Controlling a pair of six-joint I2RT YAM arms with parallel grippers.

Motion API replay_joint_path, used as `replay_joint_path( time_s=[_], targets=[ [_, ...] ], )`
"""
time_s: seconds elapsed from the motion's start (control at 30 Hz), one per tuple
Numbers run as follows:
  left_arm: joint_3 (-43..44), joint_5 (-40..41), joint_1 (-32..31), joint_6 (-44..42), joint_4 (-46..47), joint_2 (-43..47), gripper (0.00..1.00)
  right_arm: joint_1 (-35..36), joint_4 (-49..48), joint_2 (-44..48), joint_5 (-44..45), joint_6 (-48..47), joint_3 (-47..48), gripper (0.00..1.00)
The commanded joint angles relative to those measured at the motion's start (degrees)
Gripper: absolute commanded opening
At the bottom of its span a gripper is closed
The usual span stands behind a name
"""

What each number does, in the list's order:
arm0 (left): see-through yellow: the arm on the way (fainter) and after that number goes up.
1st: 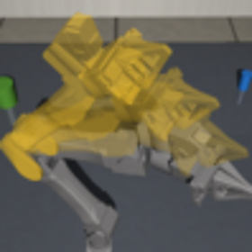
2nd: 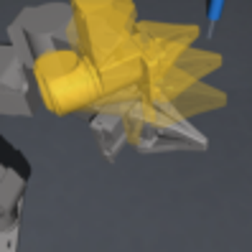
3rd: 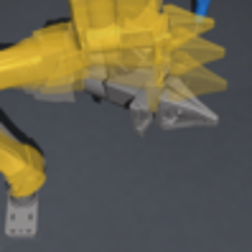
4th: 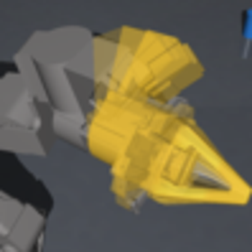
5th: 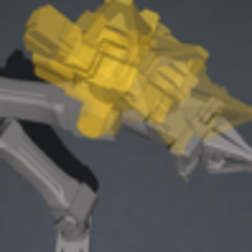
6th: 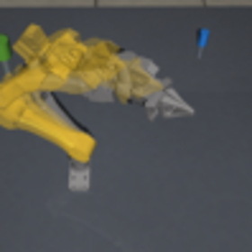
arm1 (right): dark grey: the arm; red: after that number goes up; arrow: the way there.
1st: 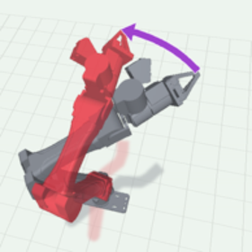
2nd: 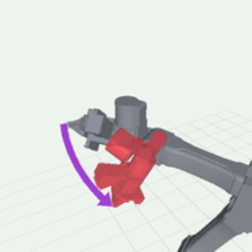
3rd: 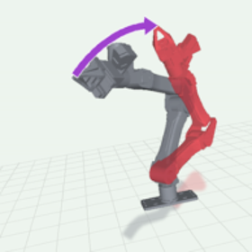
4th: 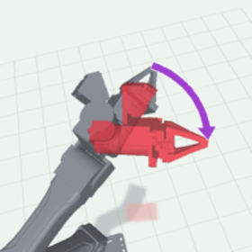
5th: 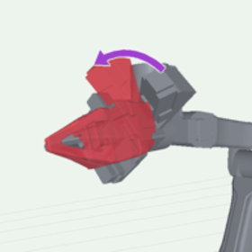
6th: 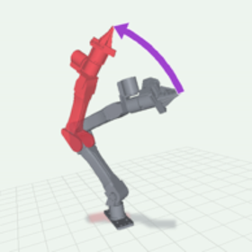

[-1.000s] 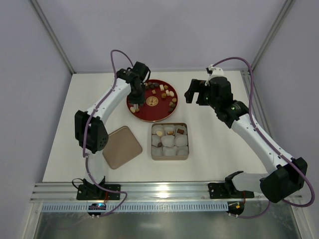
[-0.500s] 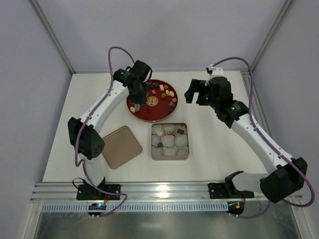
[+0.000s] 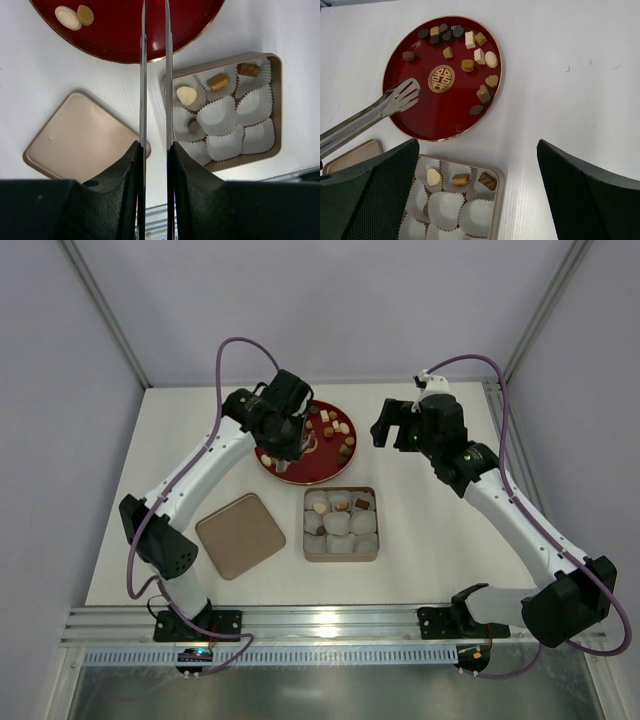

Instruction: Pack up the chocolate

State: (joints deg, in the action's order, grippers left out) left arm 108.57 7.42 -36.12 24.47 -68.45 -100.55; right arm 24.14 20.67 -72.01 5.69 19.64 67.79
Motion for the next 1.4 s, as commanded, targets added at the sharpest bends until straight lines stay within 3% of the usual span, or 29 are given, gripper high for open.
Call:
replay_joint_path(
  time_s=[0.0, 0.7, 1.37],
  targets=[
    [-0.64, -1.53, -2.19, 1.54, -0.81, 4.66, 0.27, -0.32, -1.51, 0.90, 1.07, -0.39, 0.06, 1.00],
    [-18.92, -2.50, -18.19, 9.54, -1.69, 20.04, 0.27, -0.32, -1.51, 0.82, 2.39, -0.92, 0.15, 1.00],
    [-24.46, -3.99, -23.03, 11.57, 3.14, 18.29, 0.27, -0.32, -1.33, 0.90, 2.57, -1.01, -0.11, 1.00]
  ],
)
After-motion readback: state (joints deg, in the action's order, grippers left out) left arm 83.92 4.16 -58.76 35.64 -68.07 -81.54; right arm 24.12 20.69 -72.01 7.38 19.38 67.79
